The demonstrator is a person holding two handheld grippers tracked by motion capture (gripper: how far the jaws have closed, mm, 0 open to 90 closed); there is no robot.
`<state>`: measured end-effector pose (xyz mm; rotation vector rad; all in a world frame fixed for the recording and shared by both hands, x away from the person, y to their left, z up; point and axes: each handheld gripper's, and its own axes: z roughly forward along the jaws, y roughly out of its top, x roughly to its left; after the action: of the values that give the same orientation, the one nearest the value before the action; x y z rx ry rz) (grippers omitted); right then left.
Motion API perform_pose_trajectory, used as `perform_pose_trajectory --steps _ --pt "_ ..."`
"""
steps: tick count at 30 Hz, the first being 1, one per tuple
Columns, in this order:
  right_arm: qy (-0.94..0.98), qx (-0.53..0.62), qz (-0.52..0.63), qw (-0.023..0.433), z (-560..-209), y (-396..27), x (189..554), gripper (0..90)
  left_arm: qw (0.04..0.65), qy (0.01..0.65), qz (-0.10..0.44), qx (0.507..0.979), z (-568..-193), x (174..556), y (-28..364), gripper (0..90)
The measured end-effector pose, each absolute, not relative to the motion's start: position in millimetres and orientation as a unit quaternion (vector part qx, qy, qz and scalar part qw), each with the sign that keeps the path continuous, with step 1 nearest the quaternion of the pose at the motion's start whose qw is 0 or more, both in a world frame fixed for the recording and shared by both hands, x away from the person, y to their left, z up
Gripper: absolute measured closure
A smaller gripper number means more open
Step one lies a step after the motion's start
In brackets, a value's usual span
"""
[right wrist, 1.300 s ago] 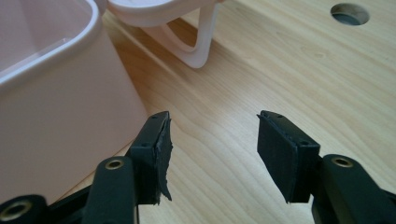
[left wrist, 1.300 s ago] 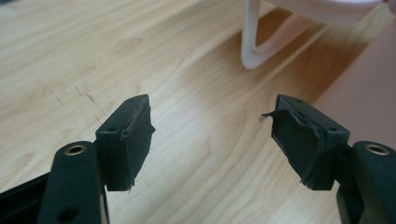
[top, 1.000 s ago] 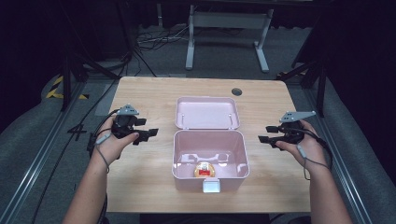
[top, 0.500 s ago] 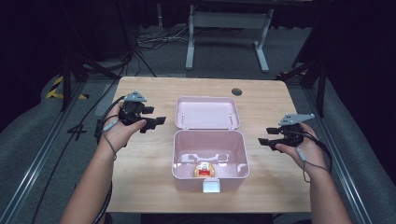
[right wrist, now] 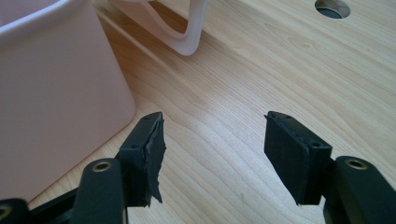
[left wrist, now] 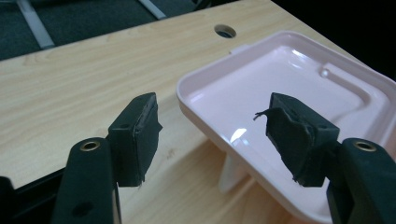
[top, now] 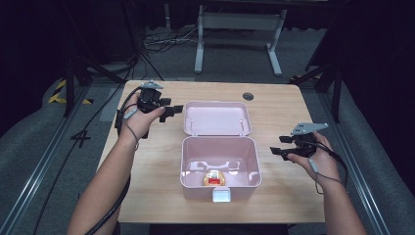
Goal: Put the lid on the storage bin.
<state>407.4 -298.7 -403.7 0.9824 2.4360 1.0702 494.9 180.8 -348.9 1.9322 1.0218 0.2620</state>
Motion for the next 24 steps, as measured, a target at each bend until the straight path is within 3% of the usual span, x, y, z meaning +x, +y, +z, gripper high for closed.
perform_pose_trajectory --steps 7,19,20,24 --pt "0.845 0.345 0.384 0.142 -402.6 -299.0 405.9 39.2 0.447 0.414 0.116 0.785 -352.7 515.4 169.5 30.0" --pt "0.84 0.35 0.389 0.143 -403.1 -302.6 404.0 39.3 0.452 0.437 0.044 0.776 -370.9 538.9 157.0 32.1" --pt "0.84 0.35 0.389 0.144 -403.2 -303.1 403.3 39.3 0.444 0.436 0.043 0.782 -374.2 540.7 153.1 27.1" --pt "0.839 0.352 0.388 0.143 -404.0 -304.0 401.4 39.3 0.433 0.446 0.036 0.782 -377.4 544.5 148.5 22.4"
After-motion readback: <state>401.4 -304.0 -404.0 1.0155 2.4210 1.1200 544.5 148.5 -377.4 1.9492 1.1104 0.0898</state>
